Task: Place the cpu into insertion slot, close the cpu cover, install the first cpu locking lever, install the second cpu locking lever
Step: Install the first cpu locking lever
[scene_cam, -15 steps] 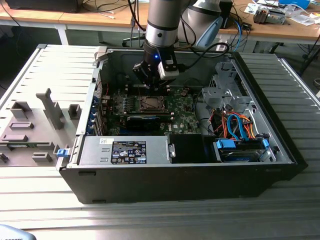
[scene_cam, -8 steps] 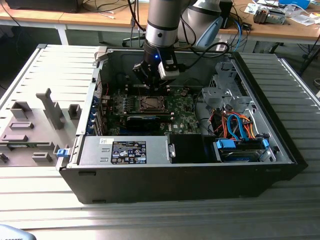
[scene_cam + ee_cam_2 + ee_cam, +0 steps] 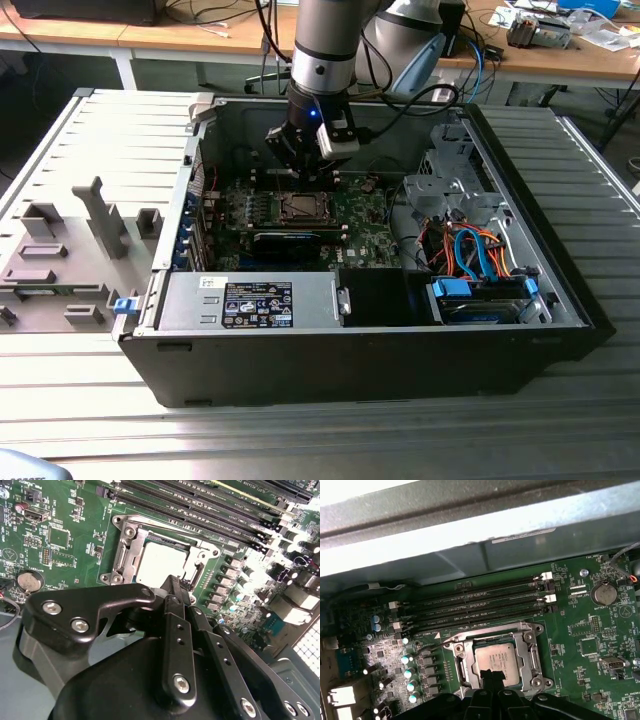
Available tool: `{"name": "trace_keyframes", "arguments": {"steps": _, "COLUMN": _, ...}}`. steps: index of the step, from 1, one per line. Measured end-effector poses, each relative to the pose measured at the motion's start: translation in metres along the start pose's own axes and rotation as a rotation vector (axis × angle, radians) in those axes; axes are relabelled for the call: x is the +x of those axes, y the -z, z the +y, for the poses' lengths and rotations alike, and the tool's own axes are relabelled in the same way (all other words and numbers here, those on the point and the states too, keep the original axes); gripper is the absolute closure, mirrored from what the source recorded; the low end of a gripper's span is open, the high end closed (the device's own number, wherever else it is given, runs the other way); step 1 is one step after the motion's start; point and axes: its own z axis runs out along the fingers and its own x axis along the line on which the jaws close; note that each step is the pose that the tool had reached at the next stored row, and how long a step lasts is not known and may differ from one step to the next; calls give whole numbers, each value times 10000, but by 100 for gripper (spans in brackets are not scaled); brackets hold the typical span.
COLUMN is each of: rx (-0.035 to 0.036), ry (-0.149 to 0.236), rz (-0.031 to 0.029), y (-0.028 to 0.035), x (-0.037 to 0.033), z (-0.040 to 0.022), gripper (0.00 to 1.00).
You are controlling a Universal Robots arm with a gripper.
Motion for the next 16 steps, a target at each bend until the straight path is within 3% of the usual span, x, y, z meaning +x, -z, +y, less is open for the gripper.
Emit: {"name": "trace_keyframes", "arguments": {"steps": 16, "rx": 14, "ry": 180, "rz": -6, "y": 0, "x": 0, "z": 0, "gripper": 89}}
